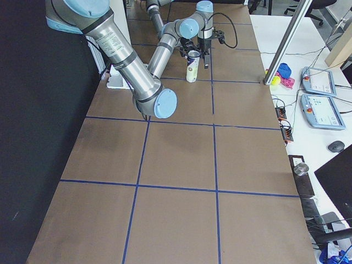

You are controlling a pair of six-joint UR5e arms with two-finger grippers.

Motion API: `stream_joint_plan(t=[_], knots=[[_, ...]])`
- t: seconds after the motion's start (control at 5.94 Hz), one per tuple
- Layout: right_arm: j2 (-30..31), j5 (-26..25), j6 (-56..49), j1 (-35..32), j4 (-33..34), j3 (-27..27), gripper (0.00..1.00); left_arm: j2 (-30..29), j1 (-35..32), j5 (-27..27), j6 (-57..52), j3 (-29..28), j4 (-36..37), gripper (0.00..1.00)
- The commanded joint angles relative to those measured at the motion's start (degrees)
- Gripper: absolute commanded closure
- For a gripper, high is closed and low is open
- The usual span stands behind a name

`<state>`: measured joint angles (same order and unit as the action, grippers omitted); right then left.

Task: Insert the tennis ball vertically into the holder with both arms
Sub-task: 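Raise the right gripper away while the left gripper releases the upright tube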

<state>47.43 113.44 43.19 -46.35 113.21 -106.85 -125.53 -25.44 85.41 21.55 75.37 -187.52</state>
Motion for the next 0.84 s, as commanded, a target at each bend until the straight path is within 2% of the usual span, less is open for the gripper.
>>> stream_joint_plan(t=[0.0, 0.34, 0.67], knots=[[3.36, 0.29, -6.78, -3.21, -0.53, -0.02, 0.01, 0.2, -0.92, 0.02, 0.68, 3.45, 0.31, 0.04], [9.14, 1.86, -10.9, -6.19, -6.83, 0.07, 0.01, 0.64, -3.01, 0.11, 0.77, 5.05, 1.01, 0.04], [13.73, 4.41, -20.56, -12.42, -7.03, 0.5, 0.01, 0.64, -8.28, 0.54, 0.51, 5.05, 10.28, 0.04]])
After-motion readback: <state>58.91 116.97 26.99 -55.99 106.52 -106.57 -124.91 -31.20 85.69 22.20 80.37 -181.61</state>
